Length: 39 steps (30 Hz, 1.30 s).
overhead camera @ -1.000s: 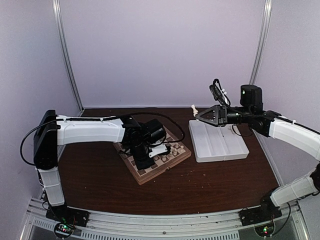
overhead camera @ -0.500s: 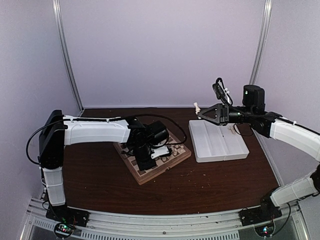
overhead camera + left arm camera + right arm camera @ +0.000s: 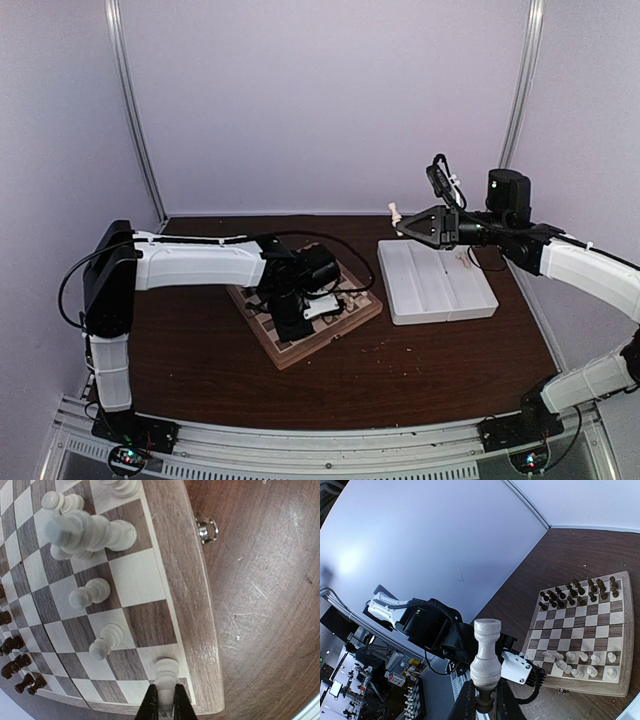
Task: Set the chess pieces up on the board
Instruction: Place the chess piece on the chessboard.
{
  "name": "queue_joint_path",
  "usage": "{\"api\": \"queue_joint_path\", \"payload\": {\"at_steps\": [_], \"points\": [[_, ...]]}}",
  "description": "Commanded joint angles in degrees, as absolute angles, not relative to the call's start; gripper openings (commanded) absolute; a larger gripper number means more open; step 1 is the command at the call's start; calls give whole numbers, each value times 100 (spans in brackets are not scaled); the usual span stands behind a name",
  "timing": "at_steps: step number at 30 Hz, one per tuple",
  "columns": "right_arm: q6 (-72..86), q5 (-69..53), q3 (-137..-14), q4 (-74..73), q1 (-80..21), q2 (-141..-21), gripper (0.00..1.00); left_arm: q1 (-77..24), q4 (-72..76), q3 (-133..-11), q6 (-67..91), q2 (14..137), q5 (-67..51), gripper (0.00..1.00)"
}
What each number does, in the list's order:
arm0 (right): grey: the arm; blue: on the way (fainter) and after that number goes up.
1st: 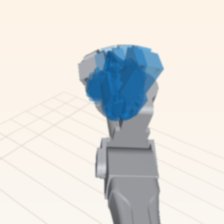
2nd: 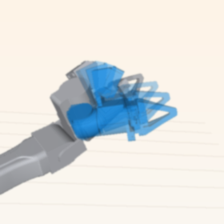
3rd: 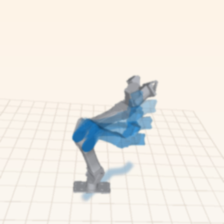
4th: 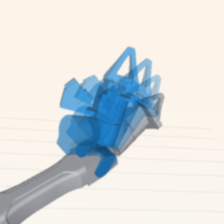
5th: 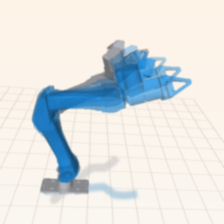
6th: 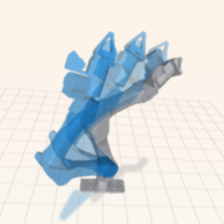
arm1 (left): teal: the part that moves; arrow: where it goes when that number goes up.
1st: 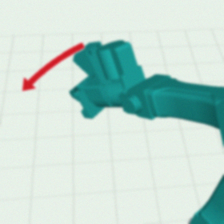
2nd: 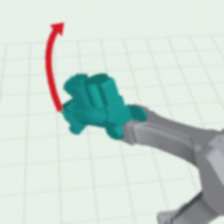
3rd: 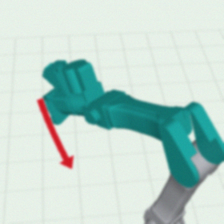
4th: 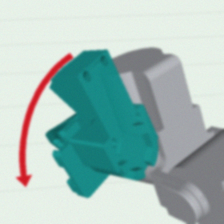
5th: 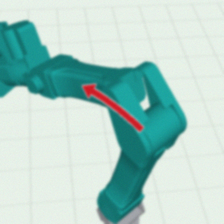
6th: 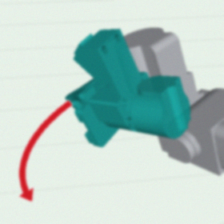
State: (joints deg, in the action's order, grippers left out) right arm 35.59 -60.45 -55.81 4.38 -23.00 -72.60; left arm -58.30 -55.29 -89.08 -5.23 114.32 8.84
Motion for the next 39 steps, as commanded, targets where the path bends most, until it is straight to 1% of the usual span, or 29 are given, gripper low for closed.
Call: {"api": "queue_joint_path", "payload": {"at_steps": [1, 5, 8, 10, 17, 25, 27, 28, 30, 33, 36, 39], "points": [[3614, -6131, -5511, 628, -2259, -7189, 0, -5857, -5598, -9048, -616, 11525, 925, 7], [3635, -6142, -5502, 658, -2259, -7206, 0, -5862, -5633, -9060, -621, 11527, 930, 18], [3631, -6141, -5502, 659, -2259, -7209, 0, -5861, -5680, -9110, -610, 11522, 944, 29], [3631, -6143, -5510, 659, -2259, -7216, 0, -5870, -5679, -9127, -615, 11486, 949, 34], [3614, -6150, -5511, 622, -2248, -7207, 0, -5871, -5727, -9175, -547, 11249, 963, 38], [3499, -6209, -5549, 458, -2248, -7278, 0, -5897, -5609, -9021, -244, 10307, 1050, 41], [3481, -6253, -5560, 427, -2253, -7322, 0, -5895, -5112, -8779, -78, 9923, 1065, 45], [3462, -6280, -5563, 412, -2258, -7334, 0, -5896, -4851, -8626, -26, 9733, 1020, 49], [3355, -6309, -5576, 331, -2278, -7339, 0, -5873, -4255, -8329, 255, 9332, 844, 57], [2971, -6245, -5642, -106, -2380, -7306, 0, -5773, -3519, -8040, 699, 8931, 244, 63], [2472, -6072, -5717, -632, -2538, -7278, 0, -5602, -2980, -7981, 1103, 8756, -522, 64], [2130, -5878, -5756, -947, -2710, -7269, 0, -5428, -2479, -7989, 1630, 8728, -1328, 62]]}}
